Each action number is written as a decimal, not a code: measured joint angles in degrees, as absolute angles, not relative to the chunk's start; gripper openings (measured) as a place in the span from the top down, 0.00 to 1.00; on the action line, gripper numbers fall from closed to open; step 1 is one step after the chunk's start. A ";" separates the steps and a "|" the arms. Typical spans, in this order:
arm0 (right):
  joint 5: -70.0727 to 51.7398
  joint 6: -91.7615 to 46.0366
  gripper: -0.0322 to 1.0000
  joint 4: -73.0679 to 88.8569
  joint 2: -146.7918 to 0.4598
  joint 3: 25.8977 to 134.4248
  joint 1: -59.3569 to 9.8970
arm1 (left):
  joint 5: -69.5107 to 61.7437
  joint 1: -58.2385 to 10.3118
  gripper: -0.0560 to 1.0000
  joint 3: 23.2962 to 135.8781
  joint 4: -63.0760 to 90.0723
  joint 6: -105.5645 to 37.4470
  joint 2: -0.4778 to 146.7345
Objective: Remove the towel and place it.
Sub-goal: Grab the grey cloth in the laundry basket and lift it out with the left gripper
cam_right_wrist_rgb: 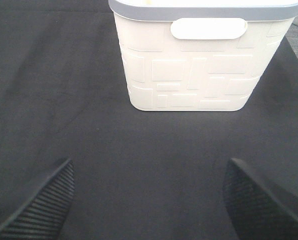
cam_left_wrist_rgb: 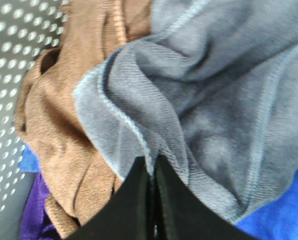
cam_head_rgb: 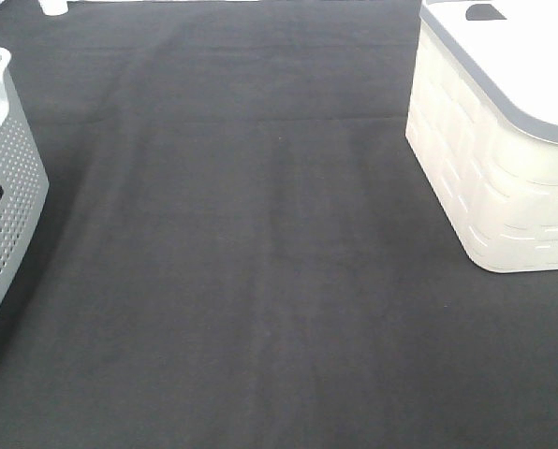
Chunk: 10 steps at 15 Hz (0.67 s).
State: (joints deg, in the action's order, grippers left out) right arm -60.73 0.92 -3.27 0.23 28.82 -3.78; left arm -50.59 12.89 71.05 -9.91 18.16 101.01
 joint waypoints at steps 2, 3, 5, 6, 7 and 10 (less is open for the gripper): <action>-60.73 0.92 0.20 -3.27 0.23 28.82 -3.78 | -49.68 12.89 0.95 71.05 -9.74 18.79 101.01; -60.73 0.92 0.20 -3.27 0.23 28.82 -3.78 | -49.27 12.89 0.95 71.05 -9.68 19.25 101.01; -60.73 0.92 0.20 -3.27 0.23 28.82 -3.78 | -48.36 12.89 0.95 71.05 -8.59 19.48 100.84; -60.73 0.92 0.20 -3.27 0.23 28.82 -3.78 | -47.61 12.89 0.95 71.05 -8.48 19.60 100.27; -60.73 0.92 0.20 -3.27 0.23 28.82 -3.78 | -46.75 12.89 0.95 71.05 -8.42 19.60 99.06; -60.73 0.92 0.20 -3.27 0.23 28.82 -3.78 | -41.88 12.89 0.95 70.93 -8.42 19.60 93.22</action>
State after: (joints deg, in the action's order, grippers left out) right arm -60.73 0.92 -3.27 0.23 28.82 -3.78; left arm -41.88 12.89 70.93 -8.42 19.60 93.22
